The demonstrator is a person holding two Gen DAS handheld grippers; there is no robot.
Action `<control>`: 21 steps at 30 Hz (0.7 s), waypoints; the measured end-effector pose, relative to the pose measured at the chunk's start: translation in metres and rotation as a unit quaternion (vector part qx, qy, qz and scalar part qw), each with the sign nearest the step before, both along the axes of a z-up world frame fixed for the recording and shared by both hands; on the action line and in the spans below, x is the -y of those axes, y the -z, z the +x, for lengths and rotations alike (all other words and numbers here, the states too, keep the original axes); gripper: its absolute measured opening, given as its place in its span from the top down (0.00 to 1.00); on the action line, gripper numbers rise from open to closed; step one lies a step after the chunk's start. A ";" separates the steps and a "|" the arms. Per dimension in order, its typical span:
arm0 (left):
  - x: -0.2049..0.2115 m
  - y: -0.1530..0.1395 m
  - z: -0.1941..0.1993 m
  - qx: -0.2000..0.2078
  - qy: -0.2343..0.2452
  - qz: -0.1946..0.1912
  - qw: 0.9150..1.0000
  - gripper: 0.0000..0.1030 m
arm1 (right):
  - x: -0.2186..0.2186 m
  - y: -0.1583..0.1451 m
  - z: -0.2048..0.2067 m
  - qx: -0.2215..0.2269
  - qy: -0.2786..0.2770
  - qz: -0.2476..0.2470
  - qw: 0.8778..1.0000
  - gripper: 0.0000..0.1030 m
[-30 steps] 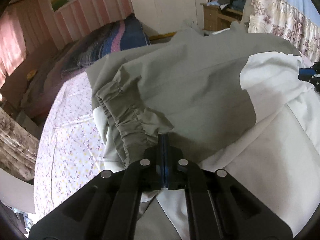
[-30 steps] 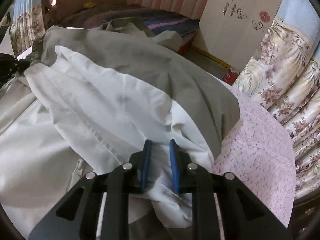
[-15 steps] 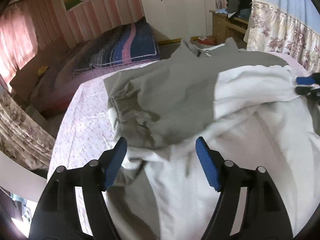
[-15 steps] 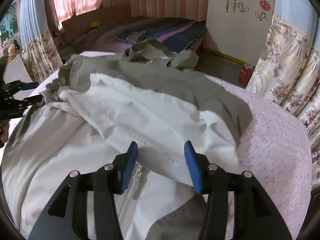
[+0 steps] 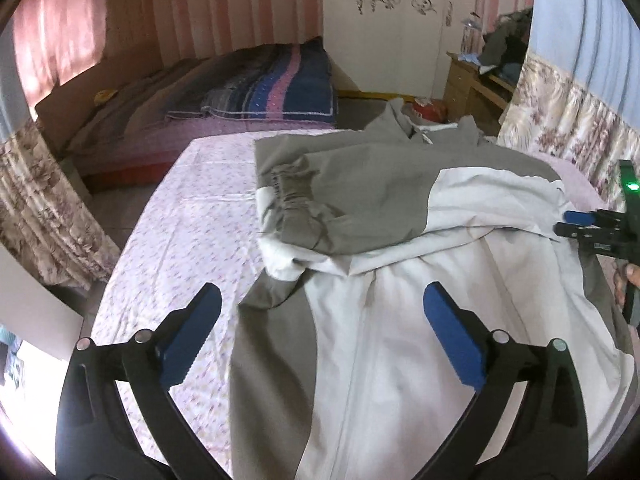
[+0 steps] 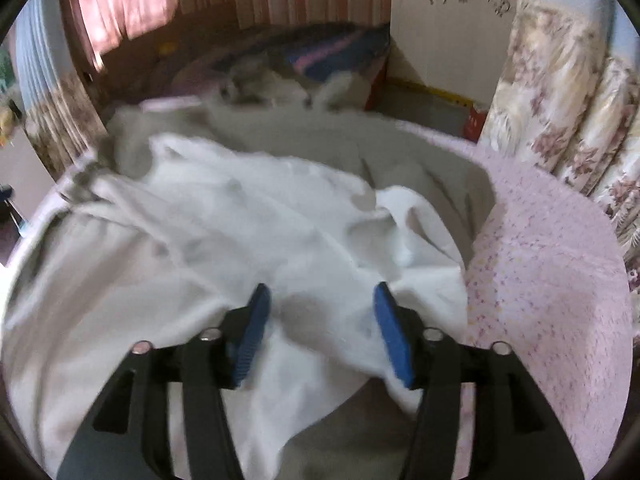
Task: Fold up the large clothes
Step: 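Open the left gripper and release the folded sleeve onto the jacket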
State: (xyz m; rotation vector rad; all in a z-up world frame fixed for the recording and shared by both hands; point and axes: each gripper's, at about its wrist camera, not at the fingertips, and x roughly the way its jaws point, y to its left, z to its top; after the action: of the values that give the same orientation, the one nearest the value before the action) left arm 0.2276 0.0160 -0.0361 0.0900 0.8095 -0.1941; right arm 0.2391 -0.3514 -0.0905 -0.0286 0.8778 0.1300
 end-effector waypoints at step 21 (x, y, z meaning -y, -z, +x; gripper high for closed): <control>0.000 -0.023 -0.114 0.060 -0.045 0.008 0.997 0.03 | -0.042 -0.076 -0.204 0.185 0.146 -0.031 0.971 0.02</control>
State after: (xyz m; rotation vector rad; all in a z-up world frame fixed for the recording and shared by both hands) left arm 0.1139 0.0158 -0.0136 0.0801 0.6932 -0.0962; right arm 0.0353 -0.3094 -0.0146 0.0181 0.5041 -0.1745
